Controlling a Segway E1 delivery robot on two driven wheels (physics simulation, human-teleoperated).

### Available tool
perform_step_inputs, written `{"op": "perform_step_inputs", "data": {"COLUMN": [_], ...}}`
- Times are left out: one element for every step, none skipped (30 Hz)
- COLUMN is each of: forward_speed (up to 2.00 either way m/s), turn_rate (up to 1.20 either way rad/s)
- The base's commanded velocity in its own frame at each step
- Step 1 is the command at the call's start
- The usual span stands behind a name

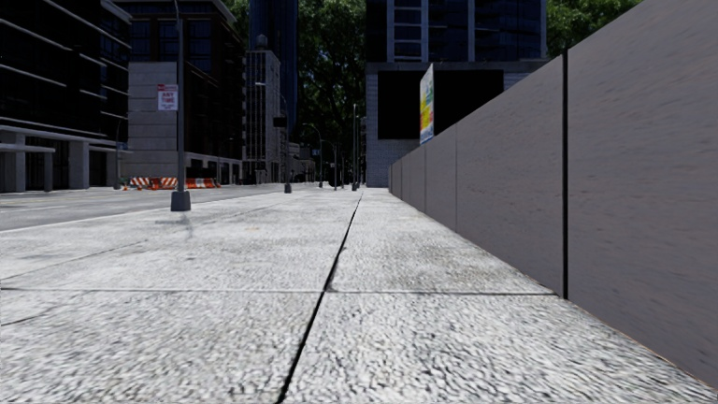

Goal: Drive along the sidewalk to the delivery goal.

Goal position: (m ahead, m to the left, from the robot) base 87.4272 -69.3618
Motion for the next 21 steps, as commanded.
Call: {"op": "perform_step_inputs", "data": {"forward_speed": [1.72,1.73,1.73,1.73,1.73,1.73,1.73,1.73,1.73,1.73,1.73,1.73,1.73,1.73,1.73,1.73,1.73,1.73,1.73,1.73,1.73], "turn_rate": [0.0,0.0,0.0,0.0,0.0,0.0,0.0,0.06,0.13,0.13,0.14,0.15,0.31,0.36,0.37,0.38,0.38,0.38,0.28,0.05,0.0]}}
